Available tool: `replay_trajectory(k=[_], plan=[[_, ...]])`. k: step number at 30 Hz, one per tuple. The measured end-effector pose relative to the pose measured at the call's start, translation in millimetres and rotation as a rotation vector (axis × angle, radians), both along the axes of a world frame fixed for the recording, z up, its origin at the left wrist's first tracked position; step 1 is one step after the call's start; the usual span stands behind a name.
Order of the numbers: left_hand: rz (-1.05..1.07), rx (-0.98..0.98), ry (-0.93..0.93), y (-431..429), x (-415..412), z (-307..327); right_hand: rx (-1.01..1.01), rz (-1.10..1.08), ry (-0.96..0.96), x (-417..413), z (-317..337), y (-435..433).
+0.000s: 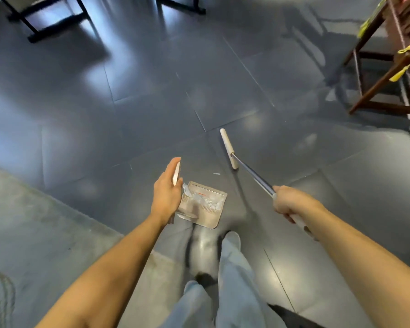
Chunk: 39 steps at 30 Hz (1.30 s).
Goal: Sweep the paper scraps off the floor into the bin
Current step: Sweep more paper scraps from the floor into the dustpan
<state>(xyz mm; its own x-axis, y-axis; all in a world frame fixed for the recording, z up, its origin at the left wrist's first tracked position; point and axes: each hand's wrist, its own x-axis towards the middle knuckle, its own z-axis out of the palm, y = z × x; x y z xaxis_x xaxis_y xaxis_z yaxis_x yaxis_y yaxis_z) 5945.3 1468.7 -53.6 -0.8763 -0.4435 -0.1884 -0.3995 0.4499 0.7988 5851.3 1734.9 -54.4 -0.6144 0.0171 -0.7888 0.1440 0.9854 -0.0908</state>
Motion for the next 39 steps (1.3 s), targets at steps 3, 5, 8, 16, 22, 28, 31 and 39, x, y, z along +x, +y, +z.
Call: replay_trajectory(k=[3,5,8,16,22,28,31,39], plan=[[0.046,0.007,-0.056,0,-41,-4,0.093,0.133,0.008,-38,-5,-14],[0.041,-0.011,-0.092,-4,-62,-6,0.112,0.211,0.001,-56,-10,-21],[0.043,-0.003,-0.133,-5,-79,-6,0.127,0.341,-0.06,-73,-24,-32],[0.077,0.014,-0.121,-3,-81,-3,-0.004,0.339,-0.412,-74,-1,-14],[0.077,0.051,-0.125,-3,-68,-5,-0.077,0.225,-0.341,-82,41,8],[0.118,0.045,-0.114,-4,-64,0,-0.046,0.304,-0.272,-99,52,-3],[0.163,0.024,-0.088,-9,-68,9,-0.04,0.339,-0.24,-113,56,-11],[0.331,-0.04,0.026,-57,-95,38,-0.011,0.436,-0.129,-157,79,-74]])
